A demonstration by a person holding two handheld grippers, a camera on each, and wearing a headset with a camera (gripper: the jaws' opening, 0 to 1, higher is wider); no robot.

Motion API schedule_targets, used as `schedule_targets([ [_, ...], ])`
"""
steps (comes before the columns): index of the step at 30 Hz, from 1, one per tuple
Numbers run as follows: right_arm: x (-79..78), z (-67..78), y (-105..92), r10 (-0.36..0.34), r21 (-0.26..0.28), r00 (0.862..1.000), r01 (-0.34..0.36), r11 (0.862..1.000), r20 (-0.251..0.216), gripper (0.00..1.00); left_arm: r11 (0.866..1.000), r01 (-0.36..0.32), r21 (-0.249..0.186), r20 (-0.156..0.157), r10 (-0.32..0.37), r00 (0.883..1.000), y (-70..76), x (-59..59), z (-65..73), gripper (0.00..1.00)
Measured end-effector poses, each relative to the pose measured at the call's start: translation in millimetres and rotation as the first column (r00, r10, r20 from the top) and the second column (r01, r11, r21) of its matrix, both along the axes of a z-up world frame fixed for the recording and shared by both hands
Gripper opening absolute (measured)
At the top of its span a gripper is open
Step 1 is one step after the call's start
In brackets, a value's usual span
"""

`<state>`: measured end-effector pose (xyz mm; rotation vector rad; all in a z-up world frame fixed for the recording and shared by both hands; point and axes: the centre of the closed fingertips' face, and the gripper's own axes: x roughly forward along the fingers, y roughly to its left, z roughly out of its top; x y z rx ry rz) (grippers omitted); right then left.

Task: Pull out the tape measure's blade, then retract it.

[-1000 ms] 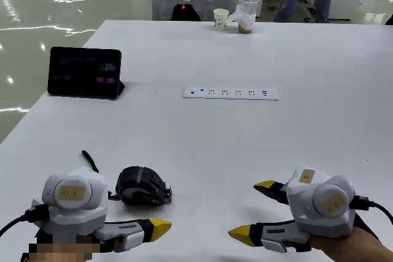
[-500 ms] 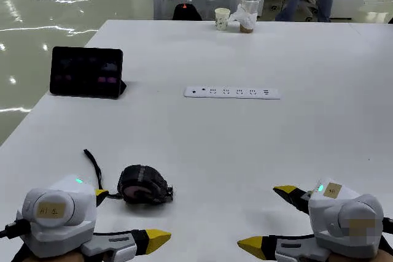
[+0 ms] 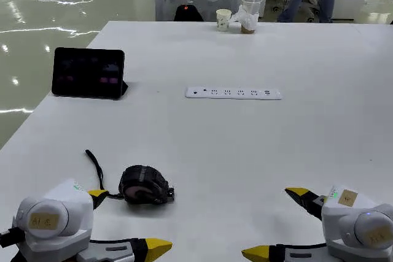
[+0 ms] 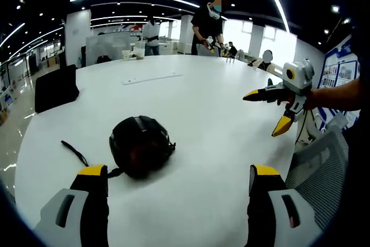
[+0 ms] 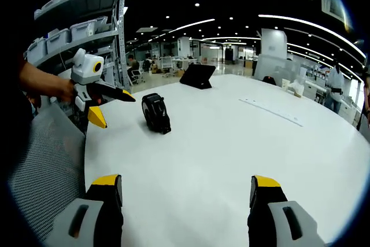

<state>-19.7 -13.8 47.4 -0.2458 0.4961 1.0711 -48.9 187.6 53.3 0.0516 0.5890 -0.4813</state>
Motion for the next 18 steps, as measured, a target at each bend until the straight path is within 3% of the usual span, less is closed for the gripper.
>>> schedule_targets([
  [8, -5.4, 0.7, -2.3, -0.009, 0.024, 1.0, 0.009, 1.0, -0.008, 0.99, 1.0, -0.008, 0.001, 0.009, 0.008, 1.0, 4.0, -4.5, 1.6, 0.99],
  [18, -7.6, 1.0, -6.3, -0.019, 0.023, 1.0, 0.019, 1.0, -0.009, 0.99, 1.0, -0.007, 0.0, 0.034, 0.007, 0.999, 5.2, -6.6, 5.0, 0.99],
])
